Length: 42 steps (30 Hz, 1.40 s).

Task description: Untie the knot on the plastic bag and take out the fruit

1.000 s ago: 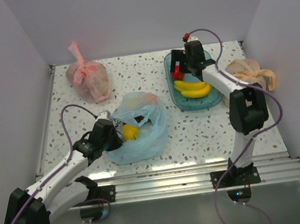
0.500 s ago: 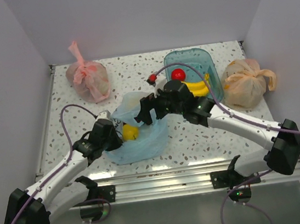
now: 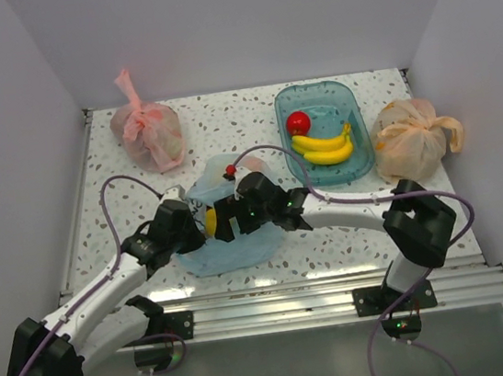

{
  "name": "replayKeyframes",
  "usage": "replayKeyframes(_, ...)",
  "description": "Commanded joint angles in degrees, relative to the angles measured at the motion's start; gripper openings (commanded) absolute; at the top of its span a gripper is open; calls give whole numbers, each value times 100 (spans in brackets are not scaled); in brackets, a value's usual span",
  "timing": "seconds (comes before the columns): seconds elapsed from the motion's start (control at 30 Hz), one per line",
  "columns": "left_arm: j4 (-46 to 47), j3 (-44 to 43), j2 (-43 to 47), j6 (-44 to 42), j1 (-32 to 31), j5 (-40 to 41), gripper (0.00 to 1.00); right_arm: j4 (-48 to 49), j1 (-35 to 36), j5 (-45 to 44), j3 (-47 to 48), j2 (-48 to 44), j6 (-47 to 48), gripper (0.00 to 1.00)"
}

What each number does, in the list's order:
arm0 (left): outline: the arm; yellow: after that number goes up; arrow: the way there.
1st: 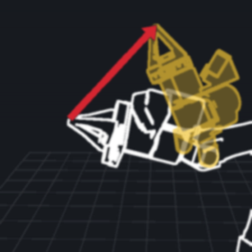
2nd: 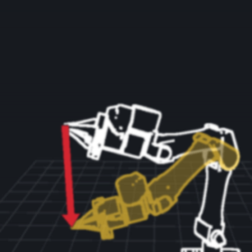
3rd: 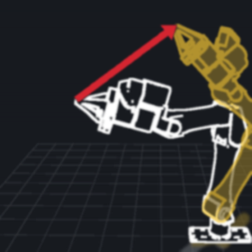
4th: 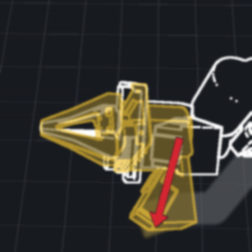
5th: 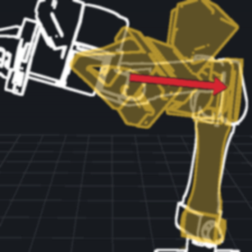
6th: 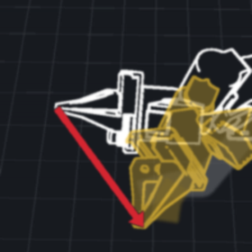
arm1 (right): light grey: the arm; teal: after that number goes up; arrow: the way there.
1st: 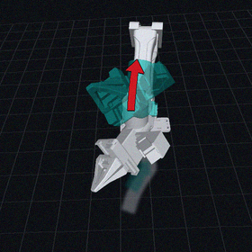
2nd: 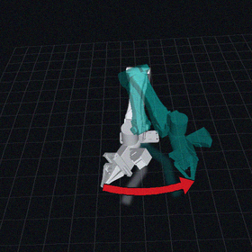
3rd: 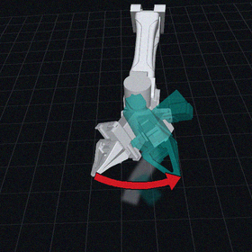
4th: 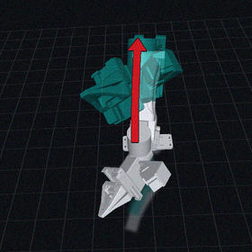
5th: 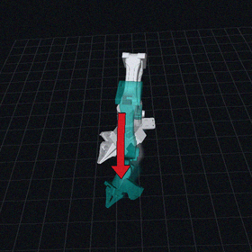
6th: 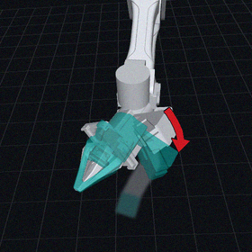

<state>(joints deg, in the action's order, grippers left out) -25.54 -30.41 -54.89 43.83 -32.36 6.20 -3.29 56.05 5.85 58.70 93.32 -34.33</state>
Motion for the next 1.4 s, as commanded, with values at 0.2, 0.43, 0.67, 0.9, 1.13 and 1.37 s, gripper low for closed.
replayKeyframes(0.2,-82,-61,260,29,10,-31,4,909,2,-909,739,844,-408,96)
replayKeyframes(0.43,-162,-9,365,46,10,57,4,874,2,-1016,977,1381,-417,95)
replayKeyframes(0.67,-188,44,374,73,2,224,3,944,2,-726,670,1329,-241,80)
replayKeyframes(0.9,-408,-26,392,99,10,610,1,795,2,-717,362,776,109,41)
replayKeyframes(1.13,-557,-35,278,248,10,936,0,593,-7,-849,46,389,470,52)
replayKeyframes(1.37,-478,-79,216,213,10,725,0,751,-15,-602,177,757,664,78)
